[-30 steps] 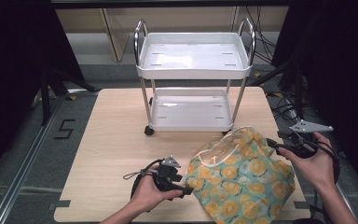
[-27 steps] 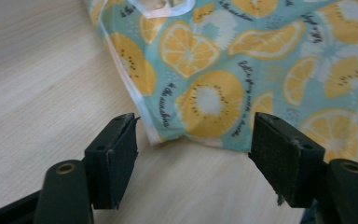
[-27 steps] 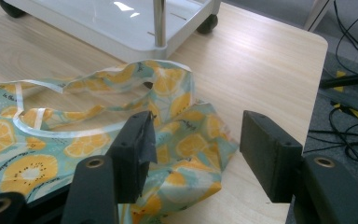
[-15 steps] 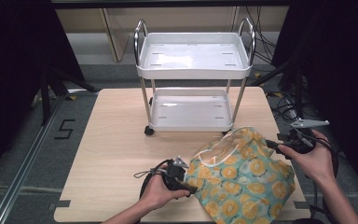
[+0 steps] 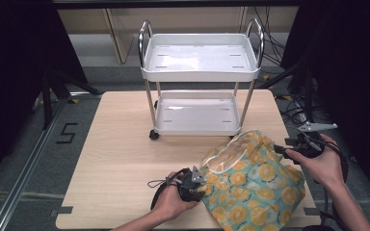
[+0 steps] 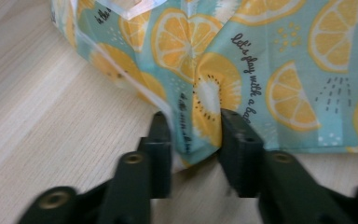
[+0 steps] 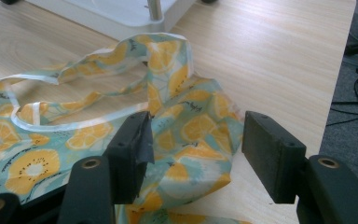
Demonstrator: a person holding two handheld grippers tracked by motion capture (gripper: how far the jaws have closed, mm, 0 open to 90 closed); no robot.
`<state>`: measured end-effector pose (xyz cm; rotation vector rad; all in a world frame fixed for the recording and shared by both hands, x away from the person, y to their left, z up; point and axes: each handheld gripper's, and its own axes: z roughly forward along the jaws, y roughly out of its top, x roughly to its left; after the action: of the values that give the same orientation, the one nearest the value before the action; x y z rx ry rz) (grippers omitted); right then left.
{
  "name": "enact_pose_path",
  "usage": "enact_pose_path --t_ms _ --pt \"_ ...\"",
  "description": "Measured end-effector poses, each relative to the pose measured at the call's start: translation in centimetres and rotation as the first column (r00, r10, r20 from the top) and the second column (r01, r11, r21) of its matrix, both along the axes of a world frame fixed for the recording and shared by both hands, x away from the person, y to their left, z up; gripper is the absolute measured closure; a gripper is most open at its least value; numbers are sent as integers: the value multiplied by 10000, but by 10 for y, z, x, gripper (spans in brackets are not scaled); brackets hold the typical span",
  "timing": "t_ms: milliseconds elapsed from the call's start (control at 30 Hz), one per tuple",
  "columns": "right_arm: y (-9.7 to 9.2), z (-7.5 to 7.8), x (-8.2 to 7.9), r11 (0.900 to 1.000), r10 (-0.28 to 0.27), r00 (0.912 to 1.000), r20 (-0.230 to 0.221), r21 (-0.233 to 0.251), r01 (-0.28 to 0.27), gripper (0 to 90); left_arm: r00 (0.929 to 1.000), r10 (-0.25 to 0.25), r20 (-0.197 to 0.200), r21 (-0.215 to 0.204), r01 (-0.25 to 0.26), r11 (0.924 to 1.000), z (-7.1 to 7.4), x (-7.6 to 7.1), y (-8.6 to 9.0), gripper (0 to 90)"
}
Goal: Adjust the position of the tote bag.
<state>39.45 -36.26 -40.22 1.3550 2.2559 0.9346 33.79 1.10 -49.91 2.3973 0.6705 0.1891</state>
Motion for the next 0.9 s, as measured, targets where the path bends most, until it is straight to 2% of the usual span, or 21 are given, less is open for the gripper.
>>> enact_pose_path --t_ms 33,67,100,133,167,200,233,267,300,333,400,433,467,500,533,633,700,733,767,833,900 --pt "2 1 -1 9993 -293 9993 -237 220 298 427 9997 168 -156 -102 -170 9998 -1 0 0 713" --pt "1 1 0 9997 -220 9996 -174 126 222 427 9993 -106 -361 219 114 9997 2 4 4 760" --pt "0 -1 2 9999 -106 9999 -85 39 106 426 9989 123 -457 -155 -130 9998 0 6 4 820" --pt "-1 0 3 9999 -124 9997 -203 64 125 427 9965 -23 -831 -62 18 10000 1 9 8 850" --pt "0 0 5 9992 -332 9993 -164 201 335 426 9948 215 -994 -536 -269 9982 0 11 8 870" --pt "-1 -2 7 9997 -216 9997 -91 122 217 426 9939 -24 -1104 -75 16 10000 2 17 14 880" --pt "-2 0 9 9997 -205 9992 -352 117 209 425 9917 575 -1151 -756 -664 9949 0 15 11 885" --pt "-2 -1 10 9996 -263 9990 -371 118 267 423 9949 416 -917 -402 -455 9982 4 19 16 887" --pt "-4 -2 12 9999 -95 9992 -382 71 98 423 9949 547 -845 -439 -586 9973 8 22 19 889" --pt "-1 -5 15 9981 -371 9992 -123 480 376 423 9972 258 -703 -77 -264 9996 15 27 25 890" --pt "-4 -2 18 9992 -311 9983 -501 252 324 422 9956 763 -545 -769 -804 9938 26 32 30 890" --pt "-5 -2 21 9999 -113 9988 -485 111 118 422 9953 867 -439 -1018 -908 9907 32 35 32 891" --pt "-3 -6 23 9982 -279 9995 -156 530 287 422 9956 881 -327 -968 -909 9911 38 38 35 891" --pt "-4 -5 25 9988 -241 9989 -411 428 258 422 9942 1051 -219 -966 -1067 9896 44 41 38 891" --pt "-1 -4 25 9966 -371 9965 -748 712 425 422 9943 1063 -74 -961 -1065 9897 50 43 40 891" --pt "-3 -6 27 9985 -20 9987 -503 547 47 428 9931 1130 317 -1070 -1090 9883 66 49 45 891" --pt "0 -3 22 9959 -376 9932 -1102 772 463 436 9909 1271 443 -1148 -1214 9860 75 53 47 892" --pt "-1 -5 23 9969 -178 9967 -787 746 237 439 9897 1332 533 -1202 -1260 9847 80 55 49 892" --pt "-2 -4 20 9969 -160 9930 -1169 743 249 443 9889 1340 641 -1237 -1253 9844 83 58 50 892" --pt "-4 -8 20 9967 56 9962 -870 811 15 444 9846 1569 775 -1370 -1454 9798 89 62 52 892" --pt "-5 -9 19 9957 168 9936 -1115 927 -64 445 9805 1836 695 -1424 -1725 9747 95 62 53 892"
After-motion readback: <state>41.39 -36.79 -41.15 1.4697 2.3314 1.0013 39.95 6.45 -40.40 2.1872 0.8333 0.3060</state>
